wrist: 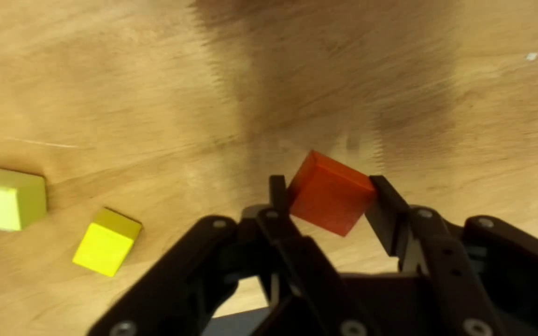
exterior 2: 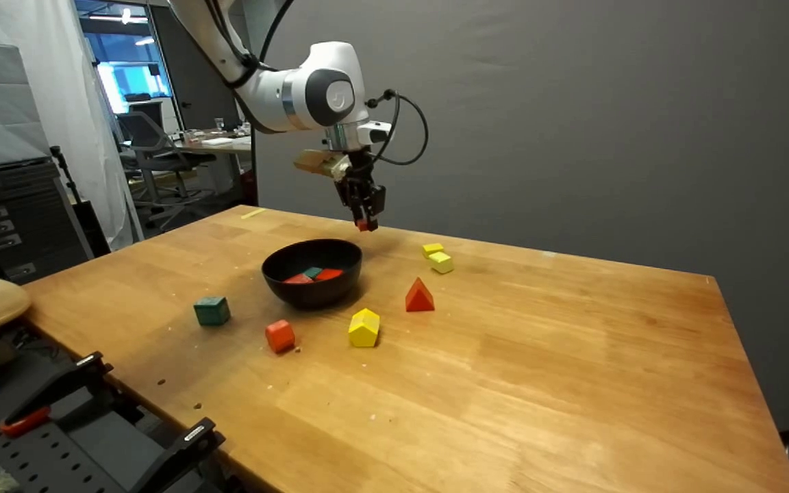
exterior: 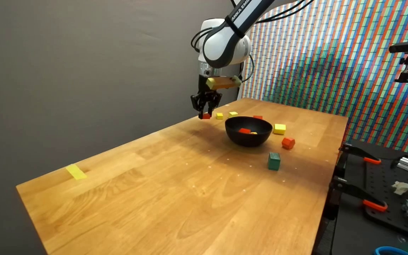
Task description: Put all the blocks in the bowl
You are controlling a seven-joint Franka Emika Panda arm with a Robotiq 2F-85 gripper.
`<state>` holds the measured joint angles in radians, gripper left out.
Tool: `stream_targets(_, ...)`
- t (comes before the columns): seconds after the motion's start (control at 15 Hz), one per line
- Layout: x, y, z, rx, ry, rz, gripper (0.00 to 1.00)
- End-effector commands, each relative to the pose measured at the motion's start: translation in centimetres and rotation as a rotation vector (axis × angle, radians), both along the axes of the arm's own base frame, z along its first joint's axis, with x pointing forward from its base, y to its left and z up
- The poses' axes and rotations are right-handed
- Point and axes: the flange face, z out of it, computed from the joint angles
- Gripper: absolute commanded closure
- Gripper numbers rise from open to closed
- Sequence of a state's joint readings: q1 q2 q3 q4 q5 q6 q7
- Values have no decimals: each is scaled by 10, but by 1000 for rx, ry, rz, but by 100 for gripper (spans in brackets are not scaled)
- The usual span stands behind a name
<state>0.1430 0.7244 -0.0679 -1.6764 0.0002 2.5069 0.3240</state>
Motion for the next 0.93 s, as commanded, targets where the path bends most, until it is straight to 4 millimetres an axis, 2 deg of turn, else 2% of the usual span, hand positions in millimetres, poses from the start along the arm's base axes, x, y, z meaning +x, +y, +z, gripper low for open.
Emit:
stream_targets(0.0, -52, -5, 42, -67, -3, -27, 79)
stream_targets(0.2, -94, -12, 48, -57, 38, -72, 79)
stream_targets(0.4, -143, -21, 30, -25, 88, -106, 79)
stream_targets(0.53, -166, -25, 19, -13, 103, -117, 79)
stream_targets(0.6, -175, -25, 16, -11, 100, -119, 29)
stream_targets(0.73, -190, -23, 14, -17, 74, -107, 21)
stream_targets(0.87, -198, -24, 21, -15, 13, -95, 6)
